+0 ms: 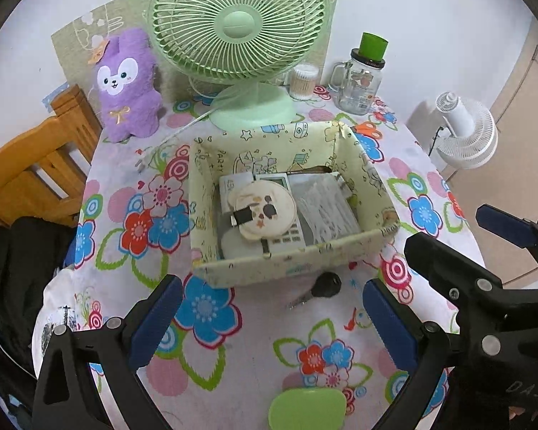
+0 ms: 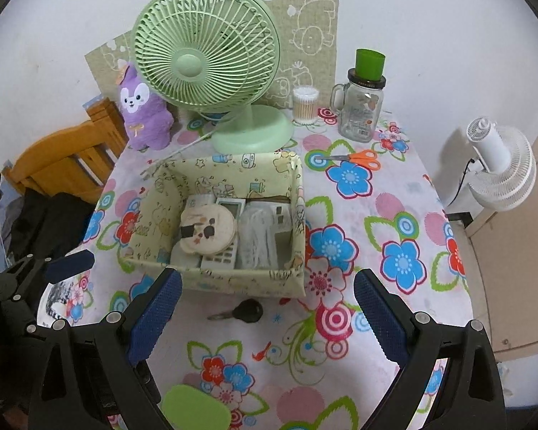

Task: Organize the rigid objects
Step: 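Withdraw both open tools up and away from the fabric box, then grasp the green rounded lid with the left tool while the right tool approaches the black key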

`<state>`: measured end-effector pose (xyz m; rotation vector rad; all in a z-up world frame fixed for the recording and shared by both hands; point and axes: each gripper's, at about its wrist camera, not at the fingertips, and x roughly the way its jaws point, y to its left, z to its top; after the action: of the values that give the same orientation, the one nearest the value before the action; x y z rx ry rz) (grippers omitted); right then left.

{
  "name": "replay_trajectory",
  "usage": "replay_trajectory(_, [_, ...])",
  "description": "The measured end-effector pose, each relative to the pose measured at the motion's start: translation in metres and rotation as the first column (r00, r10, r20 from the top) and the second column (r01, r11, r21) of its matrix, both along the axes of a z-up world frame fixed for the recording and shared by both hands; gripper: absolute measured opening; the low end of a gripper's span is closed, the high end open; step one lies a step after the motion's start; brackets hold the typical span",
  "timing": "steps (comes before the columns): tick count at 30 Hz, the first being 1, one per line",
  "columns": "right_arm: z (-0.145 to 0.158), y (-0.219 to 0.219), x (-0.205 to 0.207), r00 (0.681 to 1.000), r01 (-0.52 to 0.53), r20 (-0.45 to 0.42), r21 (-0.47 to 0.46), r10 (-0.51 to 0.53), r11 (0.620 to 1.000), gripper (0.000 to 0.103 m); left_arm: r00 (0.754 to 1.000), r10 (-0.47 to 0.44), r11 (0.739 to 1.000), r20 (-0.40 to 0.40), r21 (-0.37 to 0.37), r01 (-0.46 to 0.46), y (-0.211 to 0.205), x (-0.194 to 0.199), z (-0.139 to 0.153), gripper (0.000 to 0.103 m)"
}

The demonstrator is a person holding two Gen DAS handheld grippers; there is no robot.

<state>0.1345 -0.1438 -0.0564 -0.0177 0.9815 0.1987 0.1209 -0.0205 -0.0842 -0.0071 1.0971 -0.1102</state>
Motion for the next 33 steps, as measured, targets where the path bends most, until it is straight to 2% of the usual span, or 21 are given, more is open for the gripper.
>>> replay_trajectory(13, [-0.001, -0.003, -0.045, 0.999, 0.019, 0.030, -0.001, -0.019, 1.000, 0.098, 1.000, -0.018, 0.999, 0.014, -0.028, 0.019, 0.001, -0.040, 0.000, 0.101])
replay_trajectory(25, [-0.015, -0.017, -0.061, 0.996, -0.080, 0.037, 0.023, 0.079, 0.997, 0.098, 0.999, 0.031, 0.999, 0.025, -0.032, -0.030, -0.012, -0.069, -0.009, 0.101])
replay_trajectory(33, [-0.043, -0.028, -0.064, 0.989, -0.146, 0.002, 0.009, 0.146, 0.989, 0.098, 0.998, 0.060, 0.996, -0.010, -0.066, -0.061, -0.027, -0.084, -0.038, 0.101])
